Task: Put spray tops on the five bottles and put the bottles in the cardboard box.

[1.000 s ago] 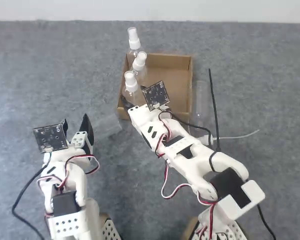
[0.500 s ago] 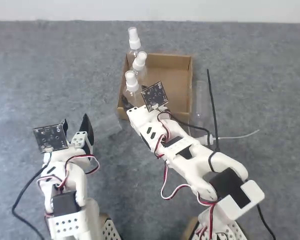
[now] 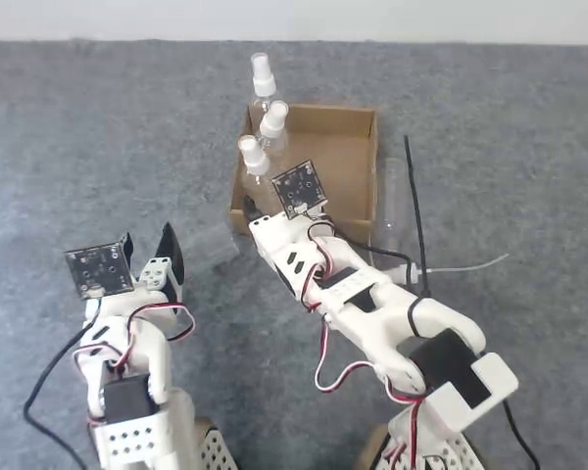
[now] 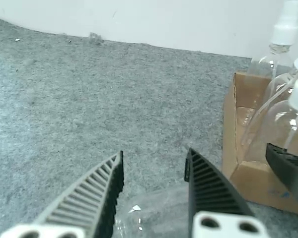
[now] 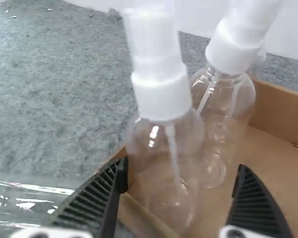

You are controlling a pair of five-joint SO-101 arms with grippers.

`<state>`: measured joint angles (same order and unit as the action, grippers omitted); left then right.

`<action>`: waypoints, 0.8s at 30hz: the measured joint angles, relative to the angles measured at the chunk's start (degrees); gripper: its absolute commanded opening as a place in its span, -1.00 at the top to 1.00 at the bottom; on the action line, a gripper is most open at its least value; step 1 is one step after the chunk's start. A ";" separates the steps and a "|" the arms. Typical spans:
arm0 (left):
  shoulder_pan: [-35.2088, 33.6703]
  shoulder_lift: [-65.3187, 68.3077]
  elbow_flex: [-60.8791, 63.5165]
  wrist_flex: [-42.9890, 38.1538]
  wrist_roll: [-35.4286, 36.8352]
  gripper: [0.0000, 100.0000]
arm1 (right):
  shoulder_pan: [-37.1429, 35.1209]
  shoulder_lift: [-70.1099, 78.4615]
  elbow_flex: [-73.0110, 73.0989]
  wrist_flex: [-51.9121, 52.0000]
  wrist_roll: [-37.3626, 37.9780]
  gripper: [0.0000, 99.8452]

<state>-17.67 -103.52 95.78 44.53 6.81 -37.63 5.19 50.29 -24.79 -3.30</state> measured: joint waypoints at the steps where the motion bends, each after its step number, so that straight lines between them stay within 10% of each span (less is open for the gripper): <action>1: 0.00 0.00 0.00 0.00 0.00 0.62 | -0.26 0.00 0.00 0.00 0.00 0.44; 24: 0.00 0.00 0.00 0.00 0.00 0.62 | -1.41 -6.77 -0.09 13.89 0.00 0.44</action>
<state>-17.67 -103.52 95.78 44.53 6.81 -39.03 -1.58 50.20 -10.90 -3.30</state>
